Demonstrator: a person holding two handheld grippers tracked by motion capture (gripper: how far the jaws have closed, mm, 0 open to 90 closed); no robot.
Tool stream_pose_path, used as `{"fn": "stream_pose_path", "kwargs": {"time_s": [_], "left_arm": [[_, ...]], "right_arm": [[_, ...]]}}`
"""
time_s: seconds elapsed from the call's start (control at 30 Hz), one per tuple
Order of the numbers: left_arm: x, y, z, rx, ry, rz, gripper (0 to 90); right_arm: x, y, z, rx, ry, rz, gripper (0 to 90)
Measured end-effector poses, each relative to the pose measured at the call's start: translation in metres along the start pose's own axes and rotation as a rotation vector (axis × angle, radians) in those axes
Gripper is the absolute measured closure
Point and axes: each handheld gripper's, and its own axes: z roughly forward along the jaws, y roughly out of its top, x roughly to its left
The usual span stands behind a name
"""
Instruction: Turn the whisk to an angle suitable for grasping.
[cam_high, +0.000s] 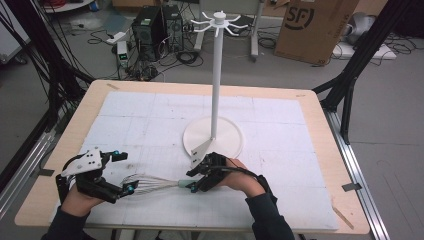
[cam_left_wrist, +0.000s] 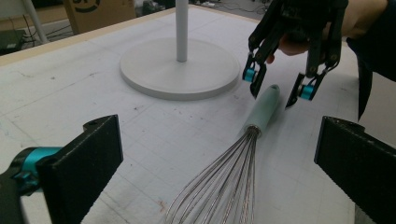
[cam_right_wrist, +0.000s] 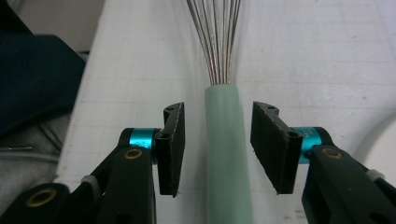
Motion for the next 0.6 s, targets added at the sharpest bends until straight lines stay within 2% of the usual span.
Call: {"fn": "stream_pose_path", "kwargs": {"time_s": [0.13,0.3,0.37,0.47,0.5,0.6], "left_arm": [[0.001,0.000,-0.001,-0.001,0.000,0.001,1.7],[0.001,0.000,-0.001,-0.001,-0.001,0.003,1.7],[0.001,0.000,-0.002,-0.002,0.002,0.002,1.7],[0.001,0.000,-0.001,0.001,-0.001,-0.001,1.7],[0.001,0.000,-0.001,0.003,0.000,0.001,1.7],[0.001,-0.001,0.000,0.007,0.000,0.001,1.7]], "right_arm": [[0.004,-0.008,-0.019,-0.079,-0.022,0.015,45.7],[0.016,-0.025,-0.045,-0.171,-0.092,0.053,36.4],[0.021,-0.033,-0.053,-0.199,-0.119,0.057,29.8],[0.026,-0.043,-0.062,-0.217,-0.148,0.087,16.3],[0.028,-0.047,-0.065,-0.217,-0.170,0.105,14.2],[0.029,-0.059,-0.074,-0.229,-0.198,0.150,9.0]]}}
